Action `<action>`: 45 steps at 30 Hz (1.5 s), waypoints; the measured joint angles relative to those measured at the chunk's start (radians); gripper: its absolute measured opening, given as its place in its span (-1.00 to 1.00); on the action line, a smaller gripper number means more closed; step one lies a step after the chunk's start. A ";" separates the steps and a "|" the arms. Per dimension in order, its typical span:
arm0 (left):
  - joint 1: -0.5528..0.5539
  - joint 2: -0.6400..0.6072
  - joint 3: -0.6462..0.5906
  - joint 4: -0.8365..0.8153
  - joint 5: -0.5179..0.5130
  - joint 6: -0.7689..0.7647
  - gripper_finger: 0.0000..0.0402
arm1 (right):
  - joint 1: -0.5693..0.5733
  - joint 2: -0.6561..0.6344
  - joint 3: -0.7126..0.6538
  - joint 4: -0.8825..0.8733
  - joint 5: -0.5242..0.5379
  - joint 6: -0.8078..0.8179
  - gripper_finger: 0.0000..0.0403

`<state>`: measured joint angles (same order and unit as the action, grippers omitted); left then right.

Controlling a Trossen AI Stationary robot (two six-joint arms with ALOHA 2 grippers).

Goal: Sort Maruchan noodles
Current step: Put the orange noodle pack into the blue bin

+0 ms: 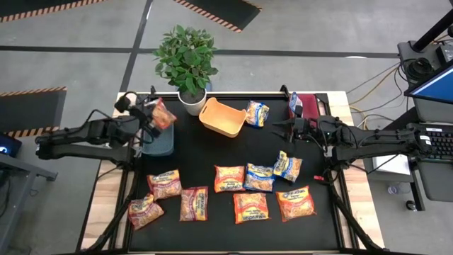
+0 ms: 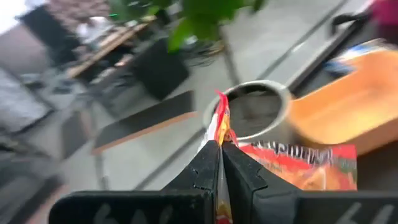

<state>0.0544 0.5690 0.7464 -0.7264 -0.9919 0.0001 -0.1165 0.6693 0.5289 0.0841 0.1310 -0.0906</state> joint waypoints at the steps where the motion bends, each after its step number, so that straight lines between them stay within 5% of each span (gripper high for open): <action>1: 0.000 0.000 -0.002 -0.007 -0.019 0.002 -1.00 | 0.000 0.000 0.000 0.000 0.000 0.000 -0.40; 18: 0.168 0.161 -0.030 0.008 -0.226 0.006 -1.00 | 0.000 0.000 0.003 0.011 0.000 -0.026 -0.40; 26: 0.297 0.305 -0.030 0.010 -0.055 0.041 -1.00 | 0.000 0.000 0.005 0.011 0.000 -0.026 -0.40; 45: 0.327 0.536 -0.029 0.011 -0.015 0.074 -1.00 | 0.000 0.000 0.005 0.003 0.000 -0.012 -0.40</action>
<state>0.3817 1.1054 0.7174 -0.7151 -1.0065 0.0736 -0.1165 0.6693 0.5343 0.0868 0.1307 -0.1028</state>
